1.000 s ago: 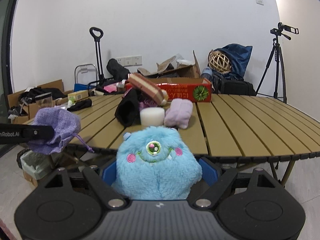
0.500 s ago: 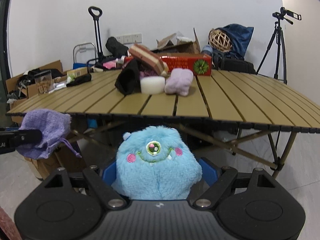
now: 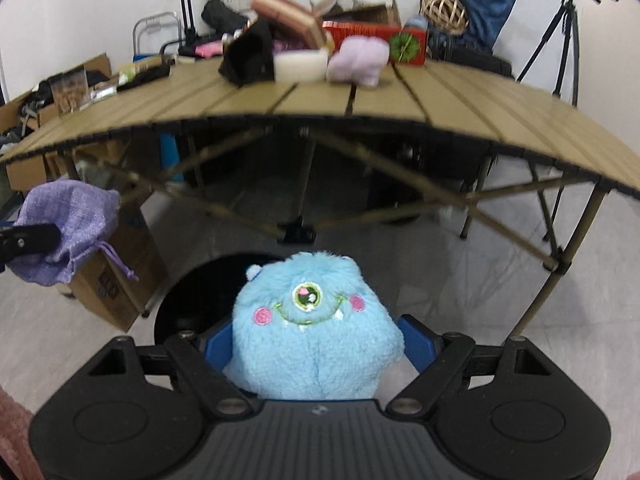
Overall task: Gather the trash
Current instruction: 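Carry the purple bag in the left tool and plush in the right tool to the bin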
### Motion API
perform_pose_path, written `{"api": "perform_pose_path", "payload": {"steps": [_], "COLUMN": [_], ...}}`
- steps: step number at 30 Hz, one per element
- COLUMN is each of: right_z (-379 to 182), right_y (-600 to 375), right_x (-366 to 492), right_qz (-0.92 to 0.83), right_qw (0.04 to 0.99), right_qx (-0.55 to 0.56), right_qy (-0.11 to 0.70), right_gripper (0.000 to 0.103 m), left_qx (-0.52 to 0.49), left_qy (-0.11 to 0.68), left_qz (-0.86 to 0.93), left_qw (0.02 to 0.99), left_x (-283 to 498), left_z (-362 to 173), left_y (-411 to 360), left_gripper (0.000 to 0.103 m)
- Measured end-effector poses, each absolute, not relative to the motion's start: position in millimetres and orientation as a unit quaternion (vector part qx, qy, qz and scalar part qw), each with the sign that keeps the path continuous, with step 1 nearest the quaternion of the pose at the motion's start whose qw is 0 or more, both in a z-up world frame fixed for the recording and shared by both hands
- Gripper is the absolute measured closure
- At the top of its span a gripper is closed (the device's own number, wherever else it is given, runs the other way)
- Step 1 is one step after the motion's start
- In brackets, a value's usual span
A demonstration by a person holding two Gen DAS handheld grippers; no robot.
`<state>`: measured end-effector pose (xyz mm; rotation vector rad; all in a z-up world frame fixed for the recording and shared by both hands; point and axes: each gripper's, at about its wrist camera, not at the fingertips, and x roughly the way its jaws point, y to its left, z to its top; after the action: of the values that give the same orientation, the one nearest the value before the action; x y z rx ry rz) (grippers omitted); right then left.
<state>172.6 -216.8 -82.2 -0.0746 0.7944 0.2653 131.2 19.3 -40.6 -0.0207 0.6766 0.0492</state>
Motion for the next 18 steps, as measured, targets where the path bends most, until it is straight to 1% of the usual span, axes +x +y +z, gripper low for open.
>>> {"api": "perform_pose_path", "payload": {"steps": [18], "right_z": [-131.1], "right_y": [-193.2], "right_x": [190.5], "right_qz": [0.129], "right_qw": [0.860], "right_qx": [-0.068], "right_qy": [0.488], "right_gripper": [0.020], "left_qx": [-0.035], "left_qy": [0.414], "left_qz": [0.051], "left_qw": [0.908], "left_x": [147.9], "left_z": [-77.2], "left_y": [48.0], "left_gripper": [0.084]}}
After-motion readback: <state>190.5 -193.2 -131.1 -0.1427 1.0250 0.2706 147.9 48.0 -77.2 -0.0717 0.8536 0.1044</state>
